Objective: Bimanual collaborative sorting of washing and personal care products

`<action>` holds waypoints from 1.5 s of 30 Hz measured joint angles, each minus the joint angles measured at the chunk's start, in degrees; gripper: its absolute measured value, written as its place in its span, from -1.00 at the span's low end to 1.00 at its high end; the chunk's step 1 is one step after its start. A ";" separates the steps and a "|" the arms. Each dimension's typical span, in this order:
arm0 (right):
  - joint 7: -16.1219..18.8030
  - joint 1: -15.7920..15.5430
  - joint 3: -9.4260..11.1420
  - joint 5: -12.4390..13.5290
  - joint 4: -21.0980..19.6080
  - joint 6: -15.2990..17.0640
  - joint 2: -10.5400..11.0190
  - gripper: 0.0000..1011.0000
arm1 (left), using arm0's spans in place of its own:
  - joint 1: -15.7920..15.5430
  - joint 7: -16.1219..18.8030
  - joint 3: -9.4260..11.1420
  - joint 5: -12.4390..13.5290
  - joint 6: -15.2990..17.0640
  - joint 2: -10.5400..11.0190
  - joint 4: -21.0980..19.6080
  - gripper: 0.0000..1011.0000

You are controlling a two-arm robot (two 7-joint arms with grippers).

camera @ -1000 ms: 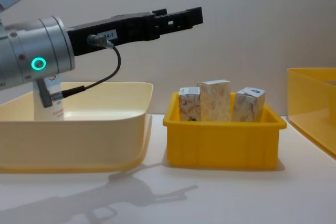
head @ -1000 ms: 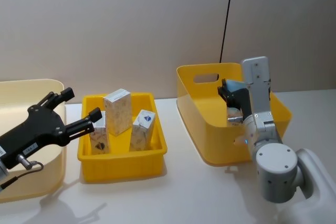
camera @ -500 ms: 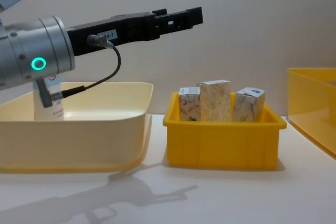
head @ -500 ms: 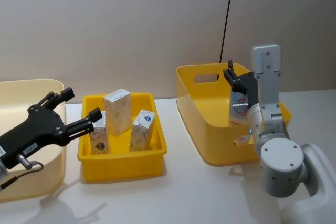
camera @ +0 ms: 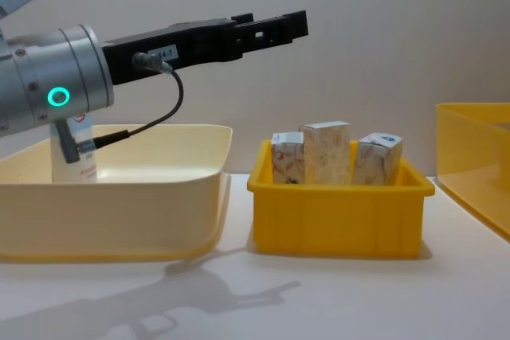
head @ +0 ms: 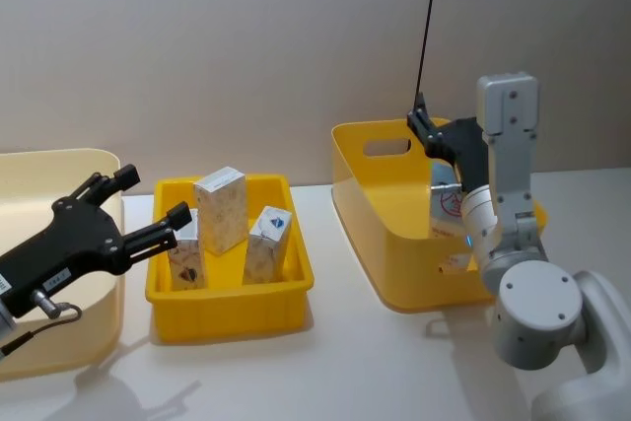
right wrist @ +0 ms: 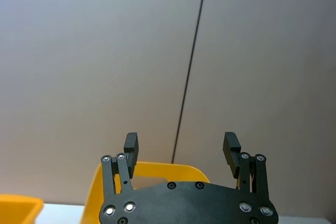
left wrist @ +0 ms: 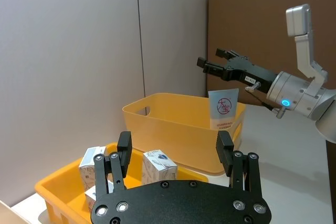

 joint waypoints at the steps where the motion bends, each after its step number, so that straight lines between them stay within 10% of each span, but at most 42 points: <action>1: 0.27 -0.06 -0.01 0.15 -0.11 -0.24 0.00 0.98 | 0.00 0.00 0.00 -0.01 0.00 0.00 0.00 0.98; 15: 1.98 -2.74 -1.54 3.31 -1.90 -0.38 1.60 0.98 | 1.94 5.61 0.55 3.28 0.00 0.30 -1.46 0.98; 45: 11.84 -18.63 -10.90 22.17 -12.28 -0.08 11.19 0.98 | 9.83 27.99 2.80 16.53 -0.07 1.52 -7.39 0.98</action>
